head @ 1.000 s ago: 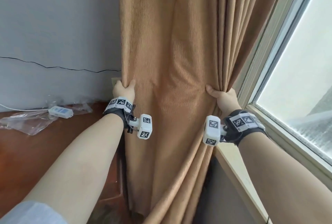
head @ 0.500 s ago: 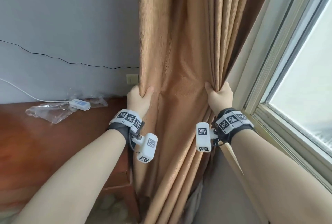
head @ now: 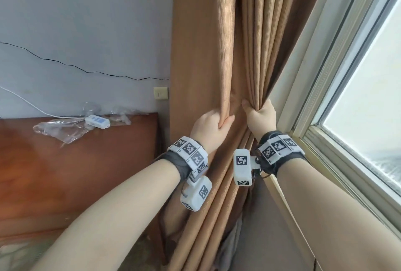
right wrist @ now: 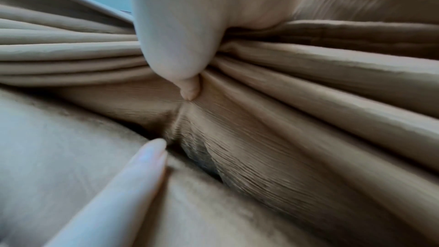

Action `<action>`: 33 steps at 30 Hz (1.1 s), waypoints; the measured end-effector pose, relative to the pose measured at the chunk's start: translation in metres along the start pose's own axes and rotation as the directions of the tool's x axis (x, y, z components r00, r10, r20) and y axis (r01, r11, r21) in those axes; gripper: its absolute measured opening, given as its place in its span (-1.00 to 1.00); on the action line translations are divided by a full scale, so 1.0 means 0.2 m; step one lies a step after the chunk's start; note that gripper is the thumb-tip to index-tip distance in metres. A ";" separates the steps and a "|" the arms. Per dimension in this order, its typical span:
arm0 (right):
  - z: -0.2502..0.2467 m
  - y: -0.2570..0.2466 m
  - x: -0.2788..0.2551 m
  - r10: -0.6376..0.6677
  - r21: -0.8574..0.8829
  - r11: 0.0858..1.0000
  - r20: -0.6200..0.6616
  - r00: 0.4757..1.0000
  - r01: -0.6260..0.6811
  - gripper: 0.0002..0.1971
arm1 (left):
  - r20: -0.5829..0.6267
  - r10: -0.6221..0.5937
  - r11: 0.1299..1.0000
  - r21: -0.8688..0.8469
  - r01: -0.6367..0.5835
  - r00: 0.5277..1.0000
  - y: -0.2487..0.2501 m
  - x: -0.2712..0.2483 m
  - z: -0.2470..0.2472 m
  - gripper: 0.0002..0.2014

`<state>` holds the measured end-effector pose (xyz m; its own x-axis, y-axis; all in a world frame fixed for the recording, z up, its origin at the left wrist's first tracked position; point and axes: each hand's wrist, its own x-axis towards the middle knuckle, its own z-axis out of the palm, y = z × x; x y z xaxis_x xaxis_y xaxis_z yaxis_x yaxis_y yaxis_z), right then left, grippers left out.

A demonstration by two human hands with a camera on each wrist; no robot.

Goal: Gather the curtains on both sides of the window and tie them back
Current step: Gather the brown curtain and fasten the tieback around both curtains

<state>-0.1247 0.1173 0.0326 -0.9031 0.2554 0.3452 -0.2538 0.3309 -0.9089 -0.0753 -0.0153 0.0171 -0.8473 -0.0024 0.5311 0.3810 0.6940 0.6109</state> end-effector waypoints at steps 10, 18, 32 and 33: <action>-0.03 0.03 0.00 0.087 0.180 0.977 0.151 0.985 -0.114 -0.58 | 0.263 0.045 0.986 0.141 -0.084 0.964 0.04 0.03 0.13 -0.75; -0.07 0.00 -0.03 0.107 0.366 0.907 0.277 0.955 -0.207 -0.27 | 0.384 0.014 0.978 0.189 -0.093 0.923 0.07 0.06 0.19 -0.69; -0.05 -0.04 -0.09 0.023 -0.086 0.996 -0.016 1.000 -0.024 -0.42 | 0.600 0.229 0.933 0.090 -0.349 0.767 -0.06 0.02 0.21 -0.57; -0.06 -0.04 -0.09 0.029 -0.068 0.997 -0.031 0.999 -0.032 -0.45 | 0.600 0.230 0.950 0.030 -0.309 0.766 -0.08 0.02 0.20 -0.59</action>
<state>-0.1030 0.1205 0.0355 -0.8990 0.2932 0.3254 -0.2010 0.3838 -0.9013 -0.0985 0.0028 -0.0143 -0.7834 0.5901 0.1953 0.6131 0.6820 0.3986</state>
